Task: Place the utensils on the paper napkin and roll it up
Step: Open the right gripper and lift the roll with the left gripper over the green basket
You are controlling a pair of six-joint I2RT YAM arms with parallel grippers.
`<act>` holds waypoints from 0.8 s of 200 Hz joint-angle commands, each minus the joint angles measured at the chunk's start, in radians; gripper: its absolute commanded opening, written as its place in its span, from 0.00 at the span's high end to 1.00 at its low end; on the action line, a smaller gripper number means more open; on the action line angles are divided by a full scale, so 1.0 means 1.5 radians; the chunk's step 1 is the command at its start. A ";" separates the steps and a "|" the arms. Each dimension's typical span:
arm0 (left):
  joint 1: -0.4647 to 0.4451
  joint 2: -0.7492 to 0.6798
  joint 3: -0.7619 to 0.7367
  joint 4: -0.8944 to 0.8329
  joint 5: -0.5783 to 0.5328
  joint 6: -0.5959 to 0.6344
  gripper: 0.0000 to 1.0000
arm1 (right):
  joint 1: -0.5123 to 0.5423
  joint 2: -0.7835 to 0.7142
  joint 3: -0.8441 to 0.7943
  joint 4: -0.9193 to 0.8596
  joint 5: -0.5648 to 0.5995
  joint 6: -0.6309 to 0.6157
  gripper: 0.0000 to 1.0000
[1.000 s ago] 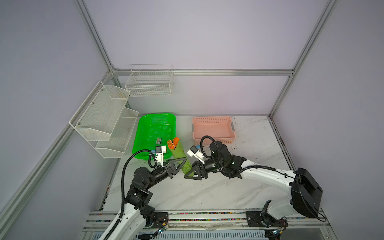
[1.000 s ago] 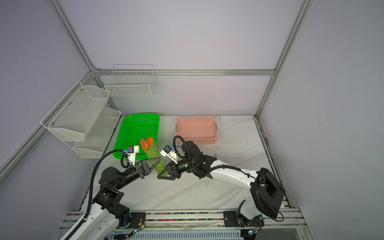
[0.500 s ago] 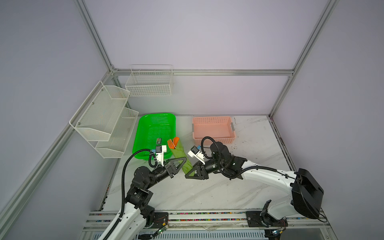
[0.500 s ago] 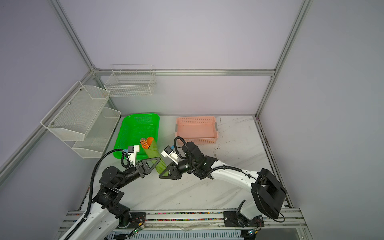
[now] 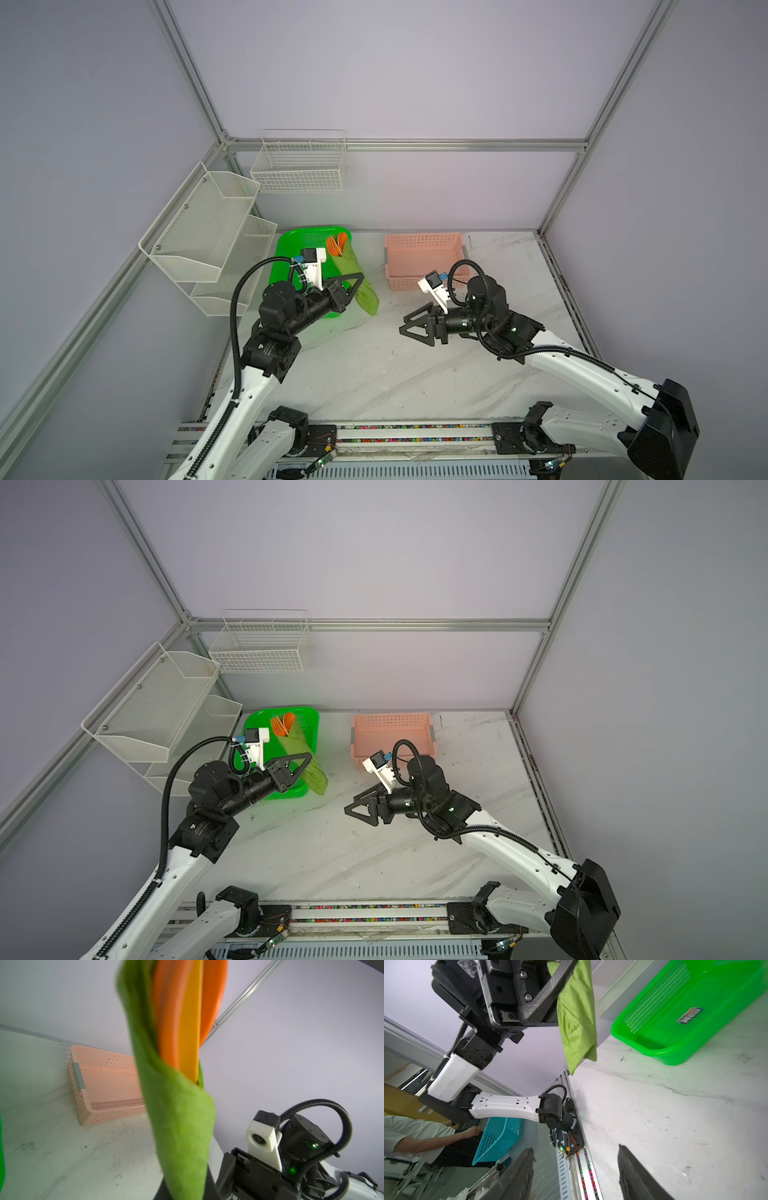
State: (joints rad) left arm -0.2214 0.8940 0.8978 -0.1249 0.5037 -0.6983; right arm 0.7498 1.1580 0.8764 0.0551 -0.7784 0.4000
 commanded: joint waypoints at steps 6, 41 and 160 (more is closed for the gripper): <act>0.057 0.080 0.175 -0.127 -0.036 0.117 1.00 | -0.012 0.007 0.003 -0.054 0.046 -0.016 0.34; 0.158 0.264 0.349 -0.286 -0.042 0.197 1.00 | -0.016 0.018 0.027 -0.062 0.059 -0.024 0.34; 0.212 0.735 0.680 -0.515 -0.079 0.359 1.00 | -0.036 0.093 0.055 -0.053 0.007 -0.052 0.35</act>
State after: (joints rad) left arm 0.0978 1.9526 1.7733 -0.8459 0.3840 -0.2291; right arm 0.7078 1.2808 0.9257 -0.0360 -0.7368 0.3481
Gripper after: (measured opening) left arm 0.093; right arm 0.651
